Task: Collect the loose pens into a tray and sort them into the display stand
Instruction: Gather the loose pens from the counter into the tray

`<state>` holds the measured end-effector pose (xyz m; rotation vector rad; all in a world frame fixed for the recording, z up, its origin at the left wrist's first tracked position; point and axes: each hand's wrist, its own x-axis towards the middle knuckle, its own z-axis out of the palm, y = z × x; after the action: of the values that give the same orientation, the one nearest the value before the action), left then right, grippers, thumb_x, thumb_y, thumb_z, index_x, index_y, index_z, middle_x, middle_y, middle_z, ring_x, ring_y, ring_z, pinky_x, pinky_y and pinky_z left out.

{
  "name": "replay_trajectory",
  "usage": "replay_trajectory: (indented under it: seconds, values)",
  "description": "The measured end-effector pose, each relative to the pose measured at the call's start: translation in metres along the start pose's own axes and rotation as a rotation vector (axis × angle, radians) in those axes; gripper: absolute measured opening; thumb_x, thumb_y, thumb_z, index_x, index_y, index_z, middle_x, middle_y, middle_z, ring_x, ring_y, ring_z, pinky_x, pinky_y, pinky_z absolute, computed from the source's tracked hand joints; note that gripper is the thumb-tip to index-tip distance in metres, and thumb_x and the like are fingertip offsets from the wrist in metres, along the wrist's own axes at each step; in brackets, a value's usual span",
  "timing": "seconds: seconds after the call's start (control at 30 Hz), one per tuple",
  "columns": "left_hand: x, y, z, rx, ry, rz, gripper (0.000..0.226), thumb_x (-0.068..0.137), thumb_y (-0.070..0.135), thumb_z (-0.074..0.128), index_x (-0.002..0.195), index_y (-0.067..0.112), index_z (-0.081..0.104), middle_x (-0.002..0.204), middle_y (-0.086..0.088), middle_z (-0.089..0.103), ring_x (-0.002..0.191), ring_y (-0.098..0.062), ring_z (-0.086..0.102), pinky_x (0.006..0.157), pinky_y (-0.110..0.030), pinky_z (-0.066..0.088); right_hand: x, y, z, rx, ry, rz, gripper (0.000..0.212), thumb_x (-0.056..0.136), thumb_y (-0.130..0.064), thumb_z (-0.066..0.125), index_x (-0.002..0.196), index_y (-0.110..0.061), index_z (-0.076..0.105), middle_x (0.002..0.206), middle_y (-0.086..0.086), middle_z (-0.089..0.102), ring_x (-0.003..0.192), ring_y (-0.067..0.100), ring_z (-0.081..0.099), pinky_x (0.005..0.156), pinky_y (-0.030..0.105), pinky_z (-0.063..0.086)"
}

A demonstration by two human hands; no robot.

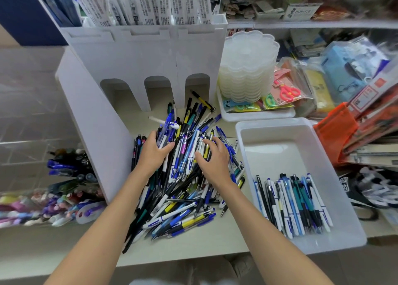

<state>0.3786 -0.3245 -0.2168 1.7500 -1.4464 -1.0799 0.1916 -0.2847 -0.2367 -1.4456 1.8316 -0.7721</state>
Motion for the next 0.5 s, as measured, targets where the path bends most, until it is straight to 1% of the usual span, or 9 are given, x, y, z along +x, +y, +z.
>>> replay_trajectory:
  seconds: [0.07, 0.17, 0.27, 0.33, 0.4, 0.5]
  values:
    - [0.001, 0.004, -0.001, -0.042, 0.026, 0.021, 0.024, 0.094, 0.025, 0.066, 0.112, 0.018, 0.052, 0.1, -0.006, 0.064, 0.085, -0.019, 0.061, 0.07, -0.026, 0.047, 0.001, -0.001, 0.0, -0.001, 0.002, -0.004, 0.05, 0.093, -0.04, 0.059, 0.139, -0.027, 0.049, 0.157, -0.002, 0.026, 0.146, 0.02, 0.016, 0.119, 0.045, 0.017]
    - [0.002, 0.014, -0.001, -0.073, 0.053, 0.049, 0.024, 0.096, 0.022, 0.063, 0.115, 0.017, 0.05, 0.097, -0.009, 0.063, 0.074, -0.016, 0.056, 0.066, -0.026, 0.046, 0.001, -0.002, 0.0, -0.012, 0.006, -0.009, 0.049, 0.093, -0.039, 0.059, 0.139, -0.026, 0.049, 0.156, -0.002, 0.027, 0.145, 0.02, 0.016, 0.119, 0.044, 0.017]
    - [0.003, 0.022, -0.001, -0.121, 0.068, 0.099, 0.021, 0.096, 0.021, 0.062, 0.114, 0.018, 0.052, 0.096, -0.01, 0.065, 0.077, -0.02, 0.06, 0.069, -0.031, 0.049, 0.001, -0.003, 0.0, -0.012, 0.012, -0.011, 0.048, 0.093, -0.039, 0.059, 0.139, -0.026, 0.05, 0.156, -0.002, 0.028, 0.145, 0.019, 0.017, 0.119, 0.043, 0.017]
    - [0.003, 0.029, 0.0, -0.155, 0.081, 0.134, 0.02, 0.096, 0.021, 0.062, 0.113, 0.019, 0.053, 0.092, -0.007, 0.064, 0.078, -0.019, 0.06, 0.072, -0.034, 0.05, 0.001, -0.004, 0.0, -0.003, 0.013, -0.012, 0.048, 0.093, -0.037, 0.059, 0.138, -0.026, 0.05, 0.156, -0.002, 0.028, 0.145, 0.019, 0.018, 0.119, 0.043, 0.018]
    - [0.005, 0.037, 0.0, -0.181, 0.097, 0.15, 0.02, 0.096, 0.021, 0.063, 0.113, 0.019, 0.052, 0.089, -0.002, 0.061, 0.076, -0.016, 0.059, 0.073, -0.034, 0.051, 0.002, -0.004, -0.001, -0.003, 0.02, -0.017, 0.047, 0.093, -0.037, 0.059, 0.138, -0.025, 0.051, 0.155, -0.002, 0.029, 0.145, 0.019, 0.018, 0.119, 0.043, 0.018]
    - [0.008, 0.051, -0.001, -0.204, 0.135, 0.201, 0.018, 0.095, 0.018, 0.062, 0.109, 0.019, 0.051, 0.089, 0.001, 0.059, 0.074, -0.013, 0.057, 0.07, -0.028, 0.052, 0.003, -0.006, -0.004, 0.029, 0.024, -0.032, 0.043, 0.096, -0.033, 0.056, 0.138, -0.025, 0.051, 0.154, -0.003, 0.031, 0.145, 0.015, 0.019, 0.12, 0.041, 0.017]
